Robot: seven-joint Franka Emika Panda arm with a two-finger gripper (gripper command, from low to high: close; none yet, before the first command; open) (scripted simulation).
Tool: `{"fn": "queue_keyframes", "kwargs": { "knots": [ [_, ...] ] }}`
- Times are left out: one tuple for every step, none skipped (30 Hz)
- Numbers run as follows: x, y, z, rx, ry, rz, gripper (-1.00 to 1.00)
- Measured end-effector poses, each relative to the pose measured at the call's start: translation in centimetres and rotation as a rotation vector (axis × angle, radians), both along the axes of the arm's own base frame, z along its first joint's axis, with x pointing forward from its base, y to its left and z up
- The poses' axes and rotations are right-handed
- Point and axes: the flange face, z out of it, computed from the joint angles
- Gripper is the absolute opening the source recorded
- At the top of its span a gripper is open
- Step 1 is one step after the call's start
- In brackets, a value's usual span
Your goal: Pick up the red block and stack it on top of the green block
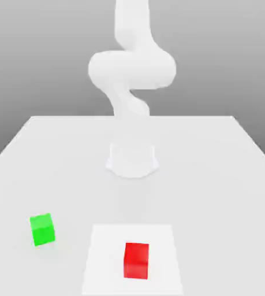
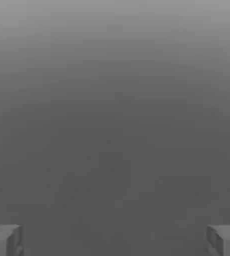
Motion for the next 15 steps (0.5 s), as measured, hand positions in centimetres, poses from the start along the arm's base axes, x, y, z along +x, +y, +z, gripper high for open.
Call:
{"fn": "queue_keyframes", "kwargs": {
  "knots": [
    [1.1, 0.0, -1.4, -0.026, 0.024, 0.038, 0.00],
    [2.0, 0.0, -2.8, -0.050, 0.047, 0.074, 0.00],
    [2.9, 0.0, -4.2, -0.073, 0.069, 0.111, 0.00],
    [3.7, 0.0, -5.5, -0.096, 0.091, 0.147, 0.00],
    [4.5, 0.0, -7.0, -0.118, 0.113, 0.184, 0.00],
    [5.3, 0.1, -8.4, -0.139, 0.134, 0.221, 0.00],
    [5.9, 0.1, -9.8, -0.160, 0.155, 0.258, 0.00],
    [6.6, 0.2, -11.3, -0.180, 0.175, 0.296, 0.00],
    [7.2, 0.3, -12.7, -0.200, 0.196, 0.334, 0.00],
    [7.7, 0.3, -14.2, -0.220, 0.216, 0.373, 0.00],
    [8.2, 0.4, -15.7, -0.239, 0.236, 0.411, 0.00],
    [8.6, 0.5, -17.2, -0.258, 0.255, 0.451, 0.00],
    [9.0, 0.5, -18.7, -0.276, 0.275, 0.490, 0.00],
    [9.3, 0.6, -20.2, -0.293, 0.294, 0.530, 0.00],
    [9.6, 0.7, -21.7, -0.311, 0.313, 0.570, 0.00]
  ]
}}
